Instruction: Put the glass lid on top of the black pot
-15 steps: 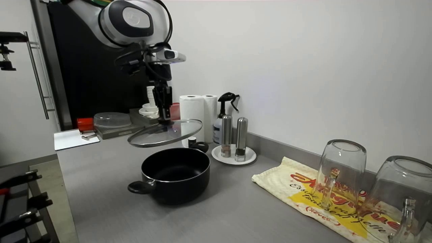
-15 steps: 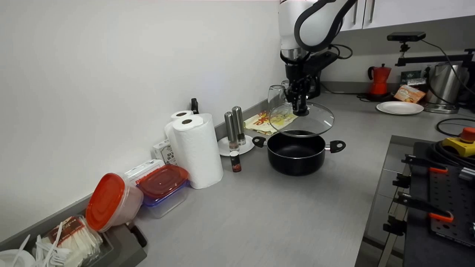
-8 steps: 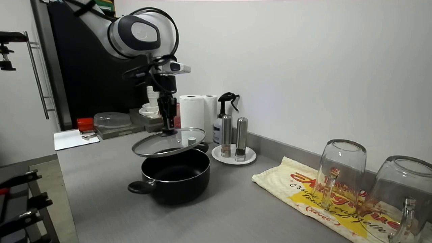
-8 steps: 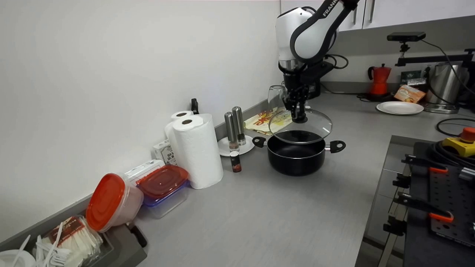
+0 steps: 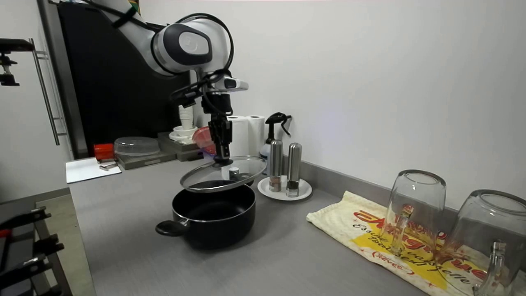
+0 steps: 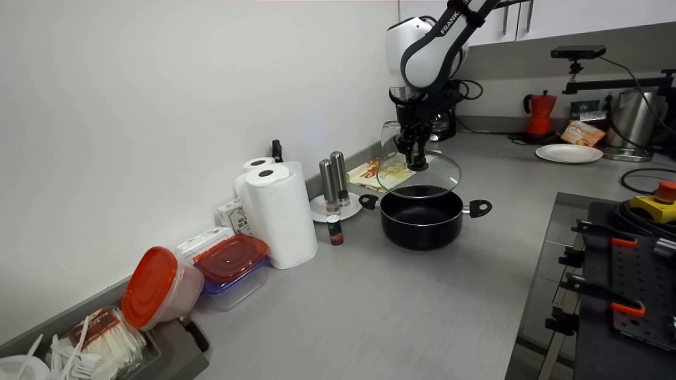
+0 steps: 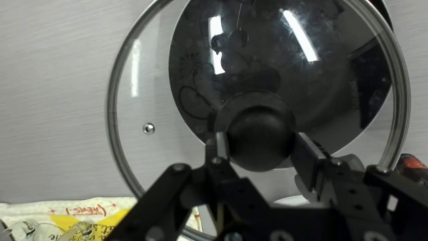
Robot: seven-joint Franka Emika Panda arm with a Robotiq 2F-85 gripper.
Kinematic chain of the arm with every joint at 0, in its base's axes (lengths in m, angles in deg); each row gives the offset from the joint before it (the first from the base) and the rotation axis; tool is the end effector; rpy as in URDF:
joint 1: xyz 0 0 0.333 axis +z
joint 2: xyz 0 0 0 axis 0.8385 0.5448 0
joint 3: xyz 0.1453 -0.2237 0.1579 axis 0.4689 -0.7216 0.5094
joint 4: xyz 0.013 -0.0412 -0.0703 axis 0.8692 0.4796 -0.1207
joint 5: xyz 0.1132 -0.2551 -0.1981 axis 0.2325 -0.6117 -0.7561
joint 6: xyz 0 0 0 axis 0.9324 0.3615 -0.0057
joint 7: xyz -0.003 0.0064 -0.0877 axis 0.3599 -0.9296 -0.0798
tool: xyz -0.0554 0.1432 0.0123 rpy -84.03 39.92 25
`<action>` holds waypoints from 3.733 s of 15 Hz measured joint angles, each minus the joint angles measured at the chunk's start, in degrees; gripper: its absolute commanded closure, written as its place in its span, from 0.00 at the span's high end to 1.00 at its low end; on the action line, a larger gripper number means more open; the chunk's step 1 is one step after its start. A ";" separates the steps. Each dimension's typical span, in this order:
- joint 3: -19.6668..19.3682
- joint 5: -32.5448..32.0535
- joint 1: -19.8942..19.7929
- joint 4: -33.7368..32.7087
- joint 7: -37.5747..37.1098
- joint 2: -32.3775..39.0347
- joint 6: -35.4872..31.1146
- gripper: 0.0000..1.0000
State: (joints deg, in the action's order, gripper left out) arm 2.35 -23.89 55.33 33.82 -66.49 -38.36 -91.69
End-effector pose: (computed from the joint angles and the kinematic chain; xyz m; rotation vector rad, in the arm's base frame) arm 0.5660 -0.0822 0.2642 2.9202 -0.3408 0.0455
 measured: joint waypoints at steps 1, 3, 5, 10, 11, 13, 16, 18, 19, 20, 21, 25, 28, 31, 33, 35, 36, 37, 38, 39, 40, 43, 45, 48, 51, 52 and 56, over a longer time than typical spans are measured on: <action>-0.01 0.24 0.00 -1.21 0.09 0.68 0.20 0.25; -0.01 1.43 -0.02 -3.51 0.81 2.15 1.07 0.25; 0.12 3.53 -0.16 -5.52 2.93 3.68 3.06 0.25; 0.48 5.74 -0.58 -9.30 9.10 6.49 9.22 0.25; 0.48 5.75 -0.64 -9.89 9.79 6.87 9.93 0.25; 0.51 5.84 -0.77 -10.94 10.85 7.59 11.01 0.25; 0.89 6.56 -1.02 -11.31 11.85 8.53 11.44 0.25; 1.36 7.56 -1.14 -11.27 12.17 9.43 11.46 0.25; 1.63 7.98 -1.16 -11.22 12.25 9.94 11.46 0.25; 1.87 8.26 -1.16 -11.20 12.30 10.47 11.46 0.25; 2.08 8.46 -1.16 -11.17 12.33 10.95 11.46 0.25; 2.35 8.59 -1.18 -11.07 12.34 12.30 11.46 0.25; 2.27 8.59 -1.39 -10.88 12.34 12.75 11.47 0.25; 2.17 8.59 -1.76 -10.87 12.35 12.81 11.47 0.25; 2.16 8.59 -1.99 -10.88 12.35 12.81 11.47 0.25; 2.16 8.59 -2.13 -10.89 12.35 12.81 11.47 0.25; 2.16 8.59 -2.18 -10.89 12.35 12.81 11.47 0.25; 2.16 8.59 -2.22 -10.89 12.35 12.82 11.47 0.25; 2.16 8.59 -2.26 -10.89 12.35 12.86 11.47 0.25; 2.16 8.59 -2.28 -10.88 12.35 12.91 11.47 0.25; 2.17 8.60 -2.31 -10.88 12.35 12.98 11.47 0.25; 2.21 8.63 -2.33 -10.89 12.35 13.29 11.45 0.25; 2.21 8.63 -2.36 -10.90 12.35 13.35 11.38 0.25; 2.16 8.63 -2.39 -10.90 12.29 13.35 10.91 0.25; 2.05 8.63 -2.39 -10.89 12.09 13.36 10.12 0.25; 2.05 8.63 -2.39 -10.89 12.01 13.37 10.00 0.25; 2.05 8.66 -2.39 -10.89 11.97 13.42 9.89 0.25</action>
State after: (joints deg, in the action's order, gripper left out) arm 4.40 -15.23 52.95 22.92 -54.52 -24.94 -81.81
